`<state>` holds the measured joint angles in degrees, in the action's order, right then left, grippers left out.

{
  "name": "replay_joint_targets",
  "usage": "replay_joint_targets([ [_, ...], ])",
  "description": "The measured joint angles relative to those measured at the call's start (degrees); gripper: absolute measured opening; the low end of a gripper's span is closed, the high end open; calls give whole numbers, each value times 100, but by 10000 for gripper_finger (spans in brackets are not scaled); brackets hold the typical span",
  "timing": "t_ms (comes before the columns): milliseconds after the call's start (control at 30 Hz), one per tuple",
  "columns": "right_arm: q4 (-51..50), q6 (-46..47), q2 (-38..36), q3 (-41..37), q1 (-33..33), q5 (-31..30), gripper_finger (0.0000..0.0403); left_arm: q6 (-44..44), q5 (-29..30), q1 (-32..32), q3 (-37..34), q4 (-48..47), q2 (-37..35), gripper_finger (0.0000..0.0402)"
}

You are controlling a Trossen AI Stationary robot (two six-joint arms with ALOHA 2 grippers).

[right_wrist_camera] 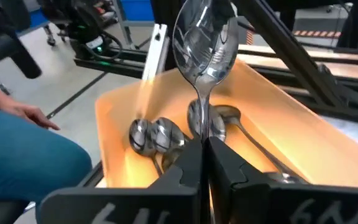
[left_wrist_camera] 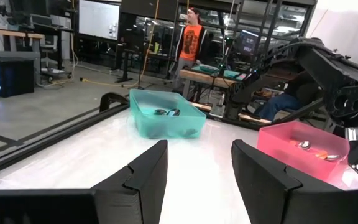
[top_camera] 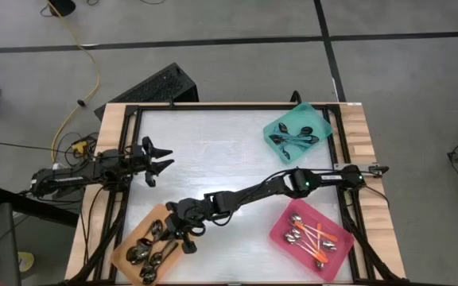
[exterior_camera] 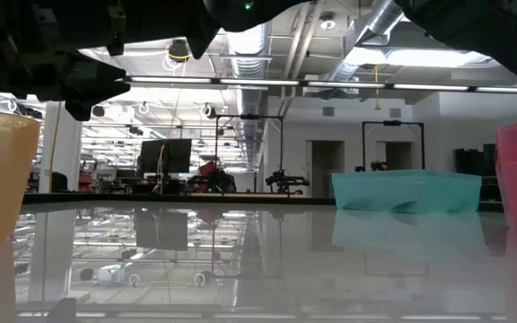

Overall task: Sort silverware by color (type)
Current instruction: Put the black spoon into the orange bin, then return to Home Position

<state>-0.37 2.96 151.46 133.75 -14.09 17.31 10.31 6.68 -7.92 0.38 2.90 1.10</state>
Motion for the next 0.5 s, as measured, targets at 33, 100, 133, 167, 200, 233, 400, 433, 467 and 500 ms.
replay_joint_targets([
  [33, -29, 11, 2, 0, 0, -55, 29, 0, 0, 0, 0, 0, 0, 164],
  [100, -69, 31, 9, 0, 8, -161, 36, 0, 0, 2, -1, -1, 0, 164],
  [133, -71, -8, 11, 0, 13, -187, 40, 0, 0, 0, 0, -1, 0, 164],
  [167, -69, -75, 11, 0, 23, -198, 44, 0, 0, 0, -1, 0, 0, 164],
  [200, -65, -129, 11, 0, 31, -201, 50, 0, 0, 2, -2, -2, 0, 164],
  [233, -54, -144, 11, 0, 33, -210, 55, 0, 0, 2, 0, 0, 0, 164],
  [400, -63, -147, 11, 0, 43, -228, 93, 0, 0, 1, 0, -1, 0, 164],
  [433, -67, -147, 11, 0, 55, -227, 100, 0, 0, 0, -2, 0, 0, 164],
  [467, -86, -149, -18, 0, 67, -226, 106, 0, 0, 0, 0, -2, 0, 164],
  [500, -157, -147, -55, -2, 75, -224, 111, 0, 0, 0, -2, -2, 0, 164],
])
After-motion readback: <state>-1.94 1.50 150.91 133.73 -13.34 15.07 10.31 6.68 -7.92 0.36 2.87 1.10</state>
